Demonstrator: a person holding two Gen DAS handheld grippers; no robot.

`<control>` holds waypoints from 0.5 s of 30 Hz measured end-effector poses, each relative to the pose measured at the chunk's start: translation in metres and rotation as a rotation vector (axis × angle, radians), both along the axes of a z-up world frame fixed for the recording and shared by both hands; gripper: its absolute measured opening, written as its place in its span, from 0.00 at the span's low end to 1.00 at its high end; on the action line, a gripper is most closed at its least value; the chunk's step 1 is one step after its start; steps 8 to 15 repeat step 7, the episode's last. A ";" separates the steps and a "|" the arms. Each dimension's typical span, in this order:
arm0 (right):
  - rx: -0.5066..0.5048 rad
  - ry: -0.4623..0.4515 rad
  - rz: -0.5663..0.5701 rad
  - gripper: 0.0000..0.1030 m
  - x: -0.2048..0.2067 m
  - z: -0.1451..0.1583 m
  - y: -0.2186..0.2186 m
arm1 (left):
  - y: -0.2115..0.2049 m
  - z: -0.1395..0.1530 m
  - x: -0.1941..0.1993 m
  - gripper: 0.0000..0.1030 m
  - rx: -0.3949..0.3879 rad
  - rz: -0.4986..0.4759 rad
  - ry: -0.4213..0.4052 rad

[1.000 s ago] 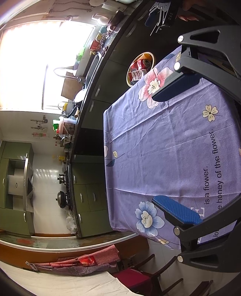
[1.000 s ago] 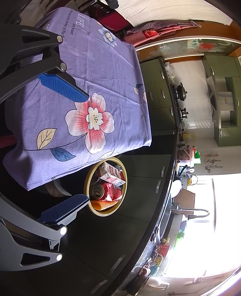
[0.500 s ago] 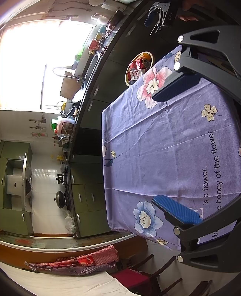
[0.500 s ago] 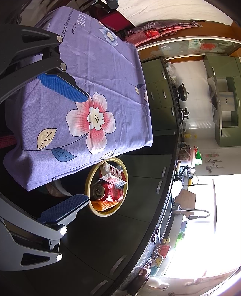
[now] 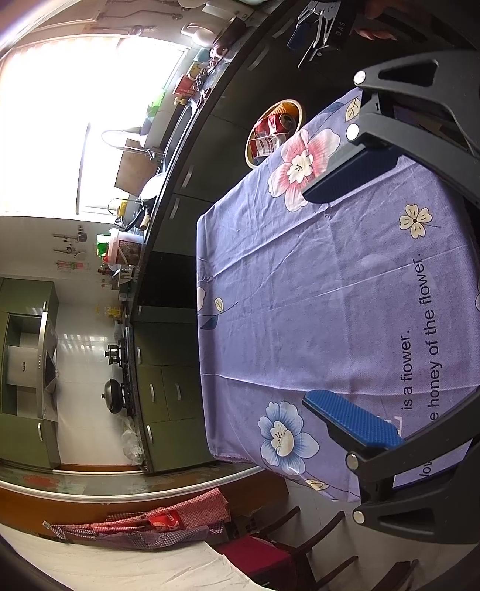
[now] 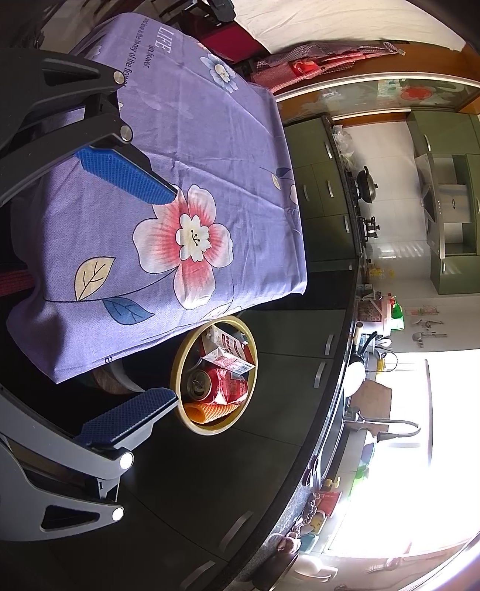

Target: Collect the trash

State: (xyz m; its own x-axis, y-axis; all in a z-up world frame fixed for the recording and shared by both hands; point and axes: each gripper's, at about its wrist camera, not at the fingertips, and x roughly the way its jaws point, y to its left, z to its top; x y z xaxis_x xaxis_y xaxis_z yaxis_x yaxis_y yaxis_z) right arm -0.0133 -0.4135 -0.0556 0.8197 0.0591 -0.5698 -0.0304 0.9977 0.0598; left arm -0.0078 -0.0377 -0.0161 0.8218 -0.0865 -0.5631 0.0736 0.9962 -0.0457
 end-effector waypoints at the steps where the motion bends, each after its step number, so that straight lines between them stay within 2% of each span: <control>1: 0.001 0.001 0.000 0.95 0.000 -0.001 0.000 | 0.001 -0.002 0.003 0.94 -0.004 -0.002 0.014; 7: -0.029 0.020 0.017 0.95 0.013 -0.006 0.007 | 0.008 -0.018 0.027 0.94 -0.009 -0.012 0.064; 15: -0.029 0.020 0.017 0.95 0.013 -0.006 0.007 | 0.008 -0.018 0.027 0.94 -0.009 -0.012 0.064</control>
